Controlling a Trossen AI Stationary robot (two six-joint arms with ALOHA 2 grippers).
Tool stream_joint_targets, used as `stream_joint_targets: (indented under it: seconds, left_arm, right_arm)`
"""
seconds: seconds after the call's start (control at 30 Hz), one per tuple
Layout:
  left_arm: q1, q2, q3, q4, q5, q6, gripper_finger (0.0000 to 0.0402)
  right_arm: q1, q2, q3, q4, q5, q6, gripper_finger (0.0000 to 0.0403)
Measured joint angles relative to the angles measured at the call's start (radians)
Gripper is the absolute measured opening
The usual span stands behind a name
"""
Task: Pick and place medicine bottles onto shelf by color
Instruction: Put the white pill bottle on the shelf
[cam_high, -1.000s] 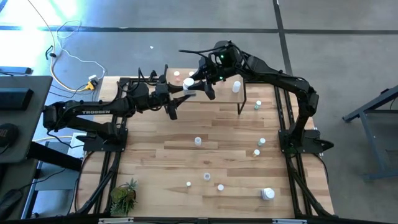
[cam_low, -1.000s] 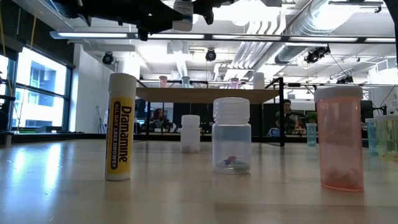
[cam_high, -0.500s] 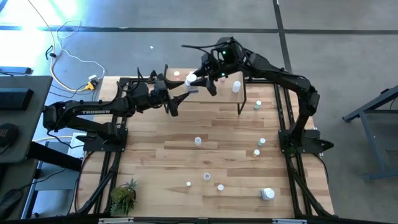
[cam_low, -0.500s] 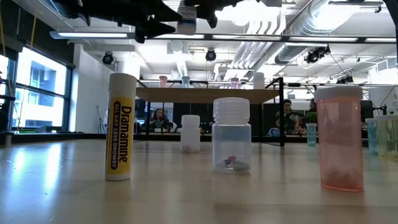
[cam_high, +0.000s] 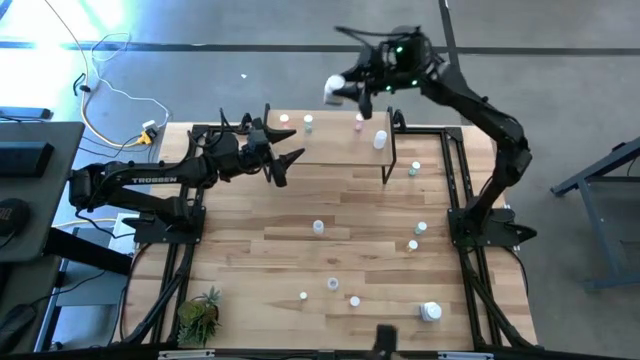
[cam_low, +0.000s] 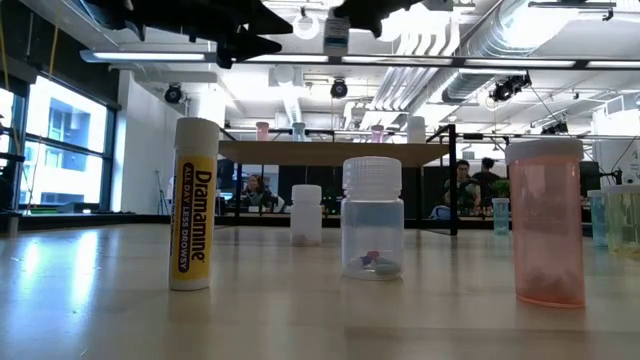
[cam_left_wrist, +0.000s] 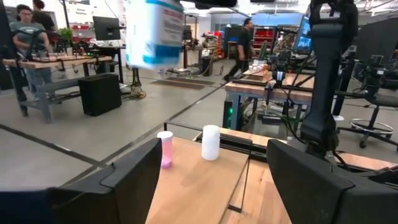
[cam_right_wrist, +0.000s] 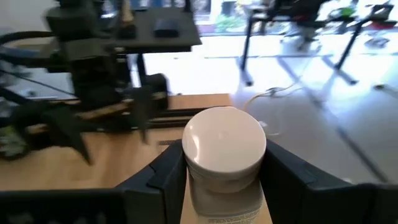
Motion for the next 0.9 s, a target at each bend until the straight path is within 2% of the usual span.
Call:
stream_joint_targets:
  seconds: [0.2, 0.37, 0.67, 0.9]
  left_arm:
    - [0.0, 0.0, 0.0, 0.0, -0.071, 0.0, 0.028]
    - [0.0, 0.0, 0.0, 0.0, -0.145, 0.0, 0.028]
    - [0.0, 0.0, 0.0, 0.0, -0.163, 0.001, 0.028]
    - [0.0, 0.0, 0.0, -0.001, -0.172, 0.03, 0.028]
  right_arm:
    - [-0.105, -0.016, 0.0, 0.057, -0.031, -0.048, 0.0151]
    - [-0.165, 0.037, 0.002, 0.098, -0.143, -0.02, 0.0151]
    - [-0.17, 0.176, 0.0, 0.09, -0.19, -0.025, 0.0151]
    - [-0.18, 0.209, 0.0, 0.078, -0.193, -0.078, 0.0151]
